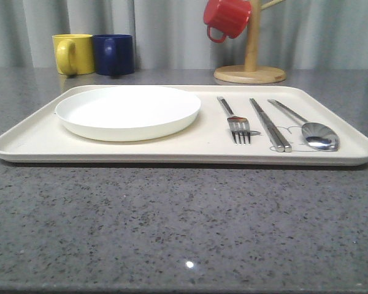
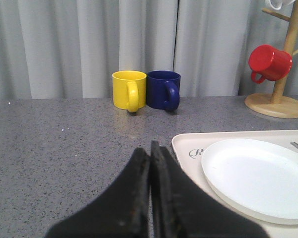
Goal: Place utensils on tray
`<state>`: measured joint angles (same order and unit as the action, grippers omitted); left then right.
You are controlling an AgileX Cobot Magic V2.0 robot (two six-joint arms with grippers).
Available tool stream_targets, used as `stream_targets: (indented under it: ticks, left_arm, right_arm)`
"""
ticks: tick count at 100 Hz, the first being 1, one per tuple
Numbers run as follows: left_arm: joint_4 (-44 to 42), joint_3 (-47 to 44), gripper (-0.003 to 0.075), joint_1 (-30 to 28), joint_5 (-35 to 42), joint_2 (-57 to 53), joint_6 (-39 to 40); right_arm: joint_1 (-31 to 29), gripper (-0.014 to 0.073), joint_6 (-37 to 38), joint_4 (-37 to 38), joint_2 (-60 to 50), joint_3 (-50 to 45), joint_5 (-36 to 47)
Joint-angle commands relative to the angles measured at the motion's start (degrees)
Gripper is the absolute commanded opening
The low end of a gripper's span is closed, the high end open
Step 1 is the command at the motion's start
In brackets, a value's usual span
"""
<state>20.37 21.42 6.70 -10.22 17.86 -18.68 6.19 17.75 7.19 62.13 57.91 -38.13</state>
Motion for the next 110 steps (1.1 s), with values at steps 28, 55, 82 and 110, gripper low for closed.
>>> stream_targets:
  ticks: [28, 55, 82, 110]
  left_arm:
    - [0.3, 1.5, -0.0017, -0.1, 4.9, 0.3, 0.1]
    - [0.3, 1.5, -0.0017, -0.1, 4.9, 0.3, 0.1]
    - [0.3, 1.5, -0.0017, -0.1, 4.9, 0.3, 0.1]
    - [0.3, 1.5, -0.0017, -0.1, 4.9, 0.3, 0.1]
  right_arm:
    - [-0.4, 0.0255, -0.8, 2.6, -23.3, -18.3, 17.0]
    - [-0.4, 0.0255, -0.8, 2.8, -36.5, -30.7, 29.9]
    - [-0.4, 0.0083, -0.8, 2.8, -37.5, -32.2, 31.4]
    - [-0.4, -0.0068, -0.8, 2.8, -37.5, -32.2, 31.4]
